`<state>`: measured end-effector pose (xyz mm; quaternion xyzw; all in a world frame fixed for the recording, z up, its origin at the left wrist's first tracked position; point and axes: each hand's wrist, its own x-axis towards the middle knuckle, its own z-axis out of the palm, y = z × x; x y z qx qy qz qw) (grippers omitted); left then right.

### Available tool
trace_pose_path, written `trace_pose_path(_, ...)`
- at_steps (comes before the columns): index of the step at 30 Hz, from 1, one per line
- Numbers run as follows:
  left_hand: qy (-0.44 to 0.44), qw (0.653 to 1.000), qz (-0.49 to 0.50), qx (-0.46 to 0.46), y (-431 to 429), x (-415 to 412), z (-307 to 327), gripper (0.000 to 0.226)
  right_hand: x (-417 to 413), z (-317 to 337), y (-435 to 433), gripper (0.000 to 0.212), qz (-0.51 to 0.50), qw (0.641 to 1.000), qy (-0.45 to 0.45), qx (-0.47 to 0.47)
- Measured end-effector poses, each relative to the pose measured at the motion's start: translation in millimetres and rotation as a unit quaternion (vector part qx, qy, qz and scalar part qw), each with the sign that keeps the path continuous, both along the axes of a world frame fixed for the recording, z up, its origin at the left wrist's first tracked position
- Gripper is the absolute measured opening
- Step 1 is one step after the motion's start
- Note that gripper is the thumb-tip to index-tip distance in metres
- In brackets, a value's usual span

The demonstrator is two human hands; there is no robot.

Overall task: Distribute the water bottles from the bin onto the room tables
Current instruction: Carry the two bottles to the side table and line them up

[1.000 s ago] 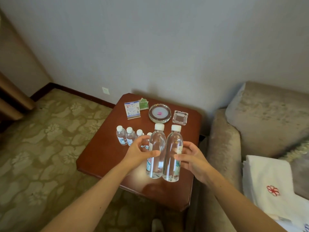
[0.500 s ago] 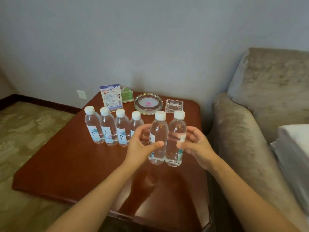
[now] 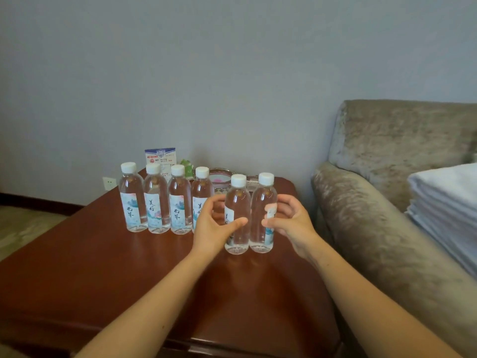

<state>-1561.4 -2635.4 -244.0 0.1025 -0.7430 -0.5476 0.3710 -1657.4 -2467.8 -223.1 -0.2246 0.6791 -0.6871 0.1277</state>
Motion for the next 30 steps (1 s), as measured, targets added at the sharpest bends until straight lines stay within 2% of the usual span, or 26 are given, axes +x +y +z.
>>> trace_pose_path(7,-0.02,1.0,0.014,0.001,6.3,1.8,-8.6,0.057,4.6,-19.4,-1.9,0.059,-0.021,1.0,-0.013,-0.008)
trace_pose_path(16,-0.067,0.998,-0.018,-0.005,1.0,3.7,-2.2,0.058,11.6,-11.7,-0.2,0.065,0.007,0.997,0.027,0.072)
trace_pose_path(20,-0.104,0.993,-0.054,0.013,-6.9,4.6,4.7,0.056,13.8,1.3,-0.6,0.086,0.014,0.994,0.035,0.105)
trace_pose_path(23,-0.147,0.986,-0.076,0.002,-16.5,7.2,10.5,0.054,20.1,28.3,-1.1,0.102,0.0,0.991,0.075,0.108)
trace_pose_path(26,-0.178,0.98,-0.094,0.007,-22.5,13.5,18.3,0.053,27.7,64.9,-7.4,0.095,-0.01,0.982,0.15,0.113)
trace_pose_path(30,-0.2,0.972,-0.119,0.036,-22.5,22.7,27.1,0.042,30.8,104.6,-28.7,0.068,0.002,0.926,0.279,0.254)
